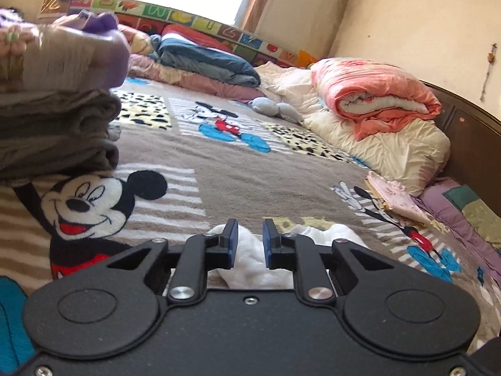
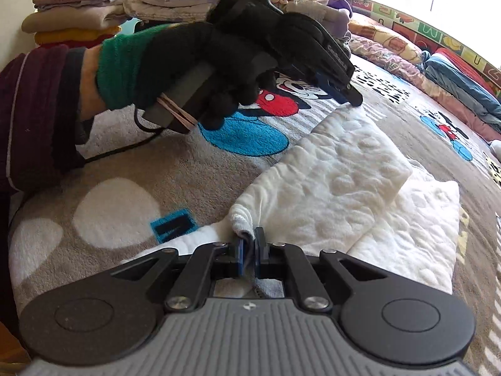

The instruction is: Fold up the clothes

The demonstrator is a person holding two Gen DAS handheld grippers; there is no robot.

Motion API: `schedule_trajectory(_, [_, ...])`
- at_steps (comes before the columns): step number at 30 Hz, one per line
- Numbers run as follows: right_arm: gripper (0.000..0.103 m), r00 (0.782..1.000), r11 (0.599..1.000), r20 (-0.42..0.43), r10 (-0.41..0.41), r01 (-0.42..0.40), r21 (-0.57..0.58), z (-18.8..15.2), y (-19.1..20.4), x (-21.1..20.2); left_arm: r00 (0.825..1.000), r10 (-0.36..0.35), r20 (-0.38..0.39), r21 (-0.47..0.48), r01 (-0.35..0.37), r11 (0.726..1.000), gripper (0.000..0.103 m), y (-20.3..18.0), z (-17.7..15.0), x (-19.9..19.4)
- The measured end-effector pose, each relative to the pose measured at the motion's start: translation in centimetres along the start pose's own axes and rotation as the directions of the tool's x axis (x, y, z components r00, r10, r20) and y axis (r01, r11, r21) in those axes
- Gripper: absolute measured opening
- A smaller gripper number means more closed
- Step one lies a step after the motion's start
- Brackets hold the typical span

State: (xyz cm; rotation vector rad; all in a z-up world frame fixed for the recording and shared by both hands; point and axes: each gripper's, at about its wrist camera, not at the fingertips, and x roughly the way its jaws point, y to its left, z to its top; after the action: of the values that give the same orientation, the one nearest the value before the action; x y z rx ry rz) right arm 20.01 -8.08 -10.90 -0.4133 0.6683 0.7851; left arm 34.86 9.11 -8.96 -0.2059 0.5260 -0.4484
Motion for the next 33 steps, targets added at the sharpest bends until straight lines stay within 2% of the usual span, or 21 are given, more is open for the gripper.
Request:
schedule_trajectory(8, [0.008, 0.999, 0.998, 0.048, 0.002, -0.005, 0.059, -0.9, -0.3, -0.2, 0.99, -0.003, -0.138, 0.154, 0.025, 0.988, 0.015, -1.5, -2.9, 4.0])
schedule_trajectory(11, [0.008, 0.998, 0.997, 0.061, 0.016, -0.02, 0.069, -1.1, -0.7, -0.3, 0.99, -0.026, -0.141, 0.073, 0.037, 0.997, 0.017, -0.1, -2.6, 4.6])
schedule_trajectory(14, [0.008, 0.997, 0.996, 0.078, 0.028, -0.034, 0.08, -1.4, -1.0, -0.3, 0.989, -0.051, -0.137, -0.025, 0.048, 0.999, 0.012, 1.5, -2.0, 5.1])
schedule_trajectory(15, [0.008, 0.996, 0.996, 0.085, 0.029, -0.036, 0.085, -1.6, -1.0, -0.3, 0.99, -0.053, -0.132, -0.066, 0.045, 0.997, 0.005, 2.1, -1.9, 5.2])
schedule_trajectory(17, [0.009, 0.995, 0.994, 0.101, 0.028, -0.038, 0.099, -1.8, -1.1, -0.3, 0.991, -0.045, -0.123, -0.134, 0.028, 0.991, 0.006, 3.1, -1.7, 5.3])
schedule_trajectory(18, [0.008, 0.994, 0.994, 0.109, 0.027, -0.038, 0.106, -2.0, -1.1, -0.3, 0.992, -0.036, -0.12, -0.145, 0.018, 0.989, 0.006, 3.3, -1.7, 5.4])
schedule_trajectory(21, [0.009, 0.992, 0.992, 0.127, 0.024, -0.04, 0.123, -2.3, -1.2, -0.3, 0.995, 0.017, -0.099, -0.099, -0.027, 0.995, 0.006, 2.2, -1.7, 5.3])
schedule_trajectory(33, [0.009, 0.989, 0.991, 0.145, 0.002, -0.022, 0.132, -2.5, -1.0, -0.5, 1.0, 0.006, 0.001, -0.316, -0.005, 0.949, 0.007, 5.5, -1.5, 3.6])
